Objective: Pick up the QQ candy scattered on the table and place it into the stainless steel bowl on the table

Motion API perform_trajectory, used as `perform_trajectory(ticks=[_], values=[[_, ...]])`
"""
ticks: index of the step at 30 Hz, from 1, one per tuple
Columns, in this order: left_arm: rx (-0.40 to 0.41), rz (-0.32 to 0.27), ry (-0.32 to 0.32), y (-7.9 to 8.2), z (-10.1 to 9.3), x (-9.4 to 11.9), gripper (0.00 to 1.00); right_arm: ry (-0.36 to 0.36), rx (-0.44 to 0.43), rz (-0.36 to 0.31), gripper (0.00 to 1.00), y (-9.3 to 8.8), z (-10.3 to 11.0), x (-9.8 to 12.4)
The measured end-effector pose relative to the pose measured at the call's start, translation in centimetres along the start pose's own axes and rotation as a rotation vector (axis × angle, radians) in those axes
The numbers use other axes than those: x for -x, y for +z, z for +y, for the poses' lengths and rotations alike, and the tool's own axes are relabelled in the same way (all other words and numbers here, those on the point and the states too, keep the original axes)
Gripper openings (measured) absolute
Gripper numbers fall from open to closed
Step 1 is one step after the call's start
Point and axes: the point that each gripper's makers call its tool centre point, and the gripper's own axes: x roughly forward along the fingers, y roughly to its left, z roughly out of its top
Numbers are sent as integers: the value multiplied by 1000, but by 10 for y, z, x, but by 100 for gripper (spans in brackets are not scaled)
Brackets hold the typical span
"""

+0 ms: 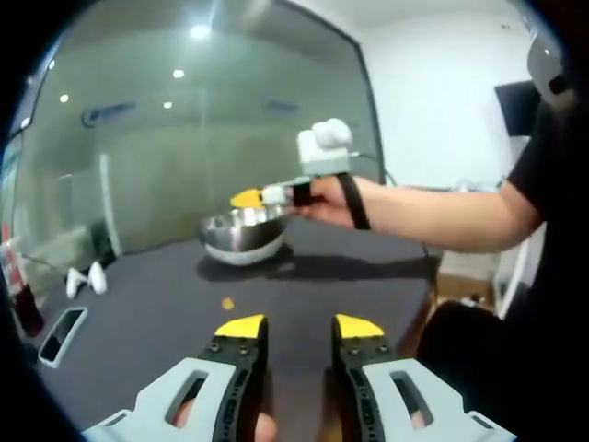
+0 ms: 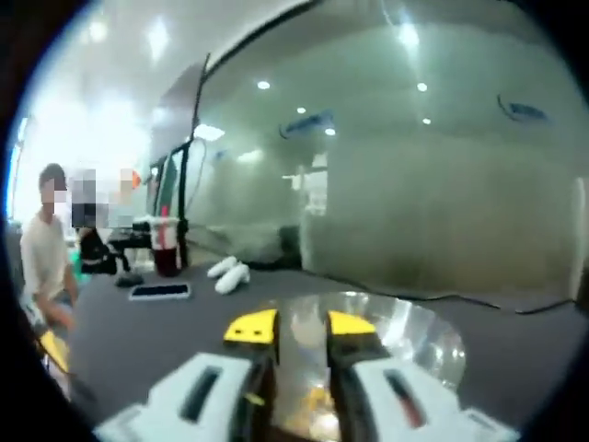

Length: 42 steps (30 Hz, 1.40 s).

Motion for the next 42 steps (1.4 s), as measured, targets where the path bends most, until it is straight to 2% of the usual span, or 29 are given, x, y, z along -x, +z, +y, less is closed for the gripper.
perform_trajectory(ticks=[9,11,14,18,20,21,25,29,33,42], values=[[6,-3,-1,1,0,-1,30,-8,3,12,18,-2,-7,7],[6,-4,-2,1,-1,-2,30,3,1,7,18,2,-4,10],[5,0,-4,0,-1,-3,30,61,-63,16,17,4,10,21],[0,7,-6,-1,-1,-6,31,90,-38,4,17,4,20,42],[2,-1,-9,1,-1,-7,31,107,-39,20,17,-2,18,53],[1,-2,-11,2,-1,-8,31,126,-53,49,17,-8,22,63],[1,0,-18,1,-1,-9,31,181,2,67,18,-17,29,97],[-2,4,-21,0,-2,-12,31,218,28,87,18,-38,30,123],[-8,0,-31,3,-5,-14,31,219,103,124,18,-59,31,133],[-17,-17,-29,10,-6,-13,31,226,103,120,18,-64,35,135]])
